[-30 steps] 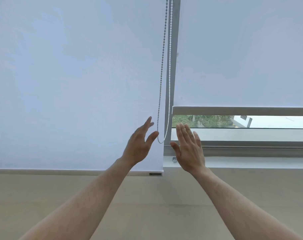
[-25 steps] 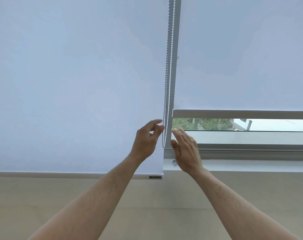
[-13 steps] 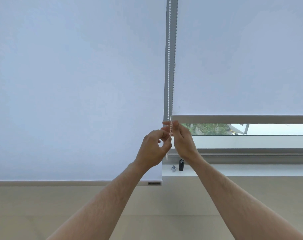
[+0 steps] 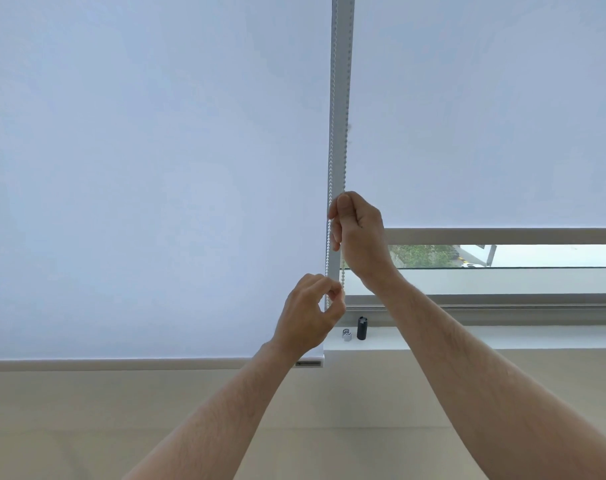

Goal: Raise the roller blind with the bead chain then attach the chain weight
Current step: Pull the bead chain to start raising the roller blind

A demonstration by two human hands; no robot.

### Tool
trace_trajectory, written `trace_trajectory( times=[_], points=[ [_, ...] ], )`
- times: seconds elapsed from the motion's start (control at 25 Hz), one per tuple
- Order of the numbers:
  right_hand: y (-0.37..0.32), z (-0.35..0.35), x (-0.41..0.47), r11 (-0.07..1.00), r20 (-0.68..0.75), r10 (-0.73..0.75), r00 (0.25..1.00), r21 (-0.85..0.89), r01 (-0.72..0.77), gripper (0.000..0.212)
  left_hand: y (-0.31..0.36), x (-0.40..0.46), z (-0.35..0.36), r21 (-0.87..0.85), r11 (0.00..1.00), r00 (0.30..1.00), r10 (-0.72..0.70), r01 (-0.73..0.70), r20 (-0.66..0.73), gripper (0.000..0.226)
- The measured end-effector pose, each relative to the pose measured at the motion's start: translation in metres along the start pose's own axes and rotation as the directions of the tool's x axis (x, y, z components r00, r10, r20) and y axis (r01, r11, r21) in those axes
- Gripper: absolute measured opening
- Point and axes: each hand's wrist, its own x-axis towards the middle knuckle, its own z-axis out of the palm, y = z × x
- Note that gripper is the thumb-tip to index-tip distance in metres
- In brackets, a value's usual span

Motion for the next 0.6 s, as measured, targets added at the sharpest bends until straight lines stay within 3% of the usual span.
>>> trace_trajectory(
  times=[0.36, 0.6],
  points=[
    [0.025, -0.001, -0.027, 0.996, 0.031, 0.035, 0.999, -0.083, -0.032, 0.035, -0.013, -0.015, 0.003, 0.000, 0.998, 0.994, 0.057, -0.057, 0.094, 0.009],
    [0.050, 0.000, -0.045, 0.984, 0.015, 0.064, 0.998, -0.170, -0.060, 0.037, -0.006, 0.022, -0.027, -0.242, 0.962, 0.965, -0.179, 0.130, -0.193, 0.014]
  ],
)
